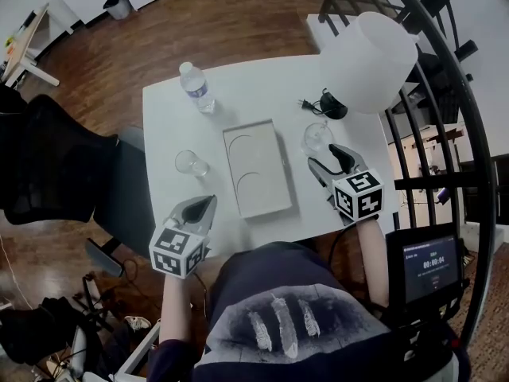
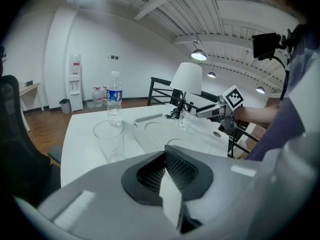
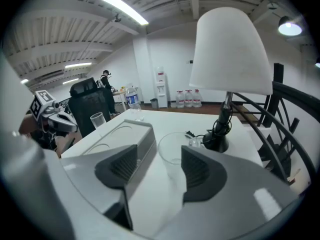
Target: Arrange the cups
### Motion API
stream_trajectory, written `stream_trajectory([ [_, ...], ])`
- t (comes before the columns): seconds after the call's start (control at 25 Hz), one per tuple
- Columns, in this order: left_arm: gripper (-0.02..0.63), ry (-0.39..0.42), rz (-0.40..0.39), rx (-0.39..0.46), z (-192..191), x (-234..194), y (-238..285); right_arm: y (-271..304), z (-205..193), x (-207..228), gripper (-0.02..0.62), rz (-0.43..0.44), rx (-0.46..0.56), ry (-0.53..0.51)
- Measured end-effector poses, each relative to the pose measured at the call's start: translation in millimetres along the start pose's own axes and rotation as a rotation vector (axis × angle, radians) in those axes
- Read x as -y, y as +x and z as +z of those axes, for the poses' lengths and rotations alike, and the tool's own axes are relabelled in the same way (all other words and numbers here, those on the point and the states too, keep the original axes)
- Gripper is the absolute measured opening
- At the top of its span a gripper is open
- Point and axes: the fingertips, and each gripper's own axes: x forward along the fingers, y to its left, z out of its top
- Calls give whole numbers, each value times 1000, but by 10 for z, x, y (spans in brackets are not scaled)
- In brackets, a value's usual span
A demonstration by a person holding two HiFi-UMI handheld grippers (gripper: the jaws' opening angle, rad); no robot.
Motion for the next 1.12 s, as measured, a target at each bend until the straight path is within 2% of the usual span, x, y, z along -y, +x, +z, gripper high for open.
stream_trajectory([
  [0.24,15,4,-9,-11,-6,26,29,-28,-23,308,355,-113,24,40],
  [0.44,15,8,-14,-28,-28,49,49,9,-109,442,407,-164,8,68],
  [0.72,15,5,-5,-53,-94,13,62,302,-249,413,411,-183,-29,53],
  [0.88,15,12,3,-61,-103,-12,76,505,-294,422,446,-198,-55,34],
  [1.12,15,12,17,-71,-115,-75,62,667,-284,485,448,-225,-57,32],
])
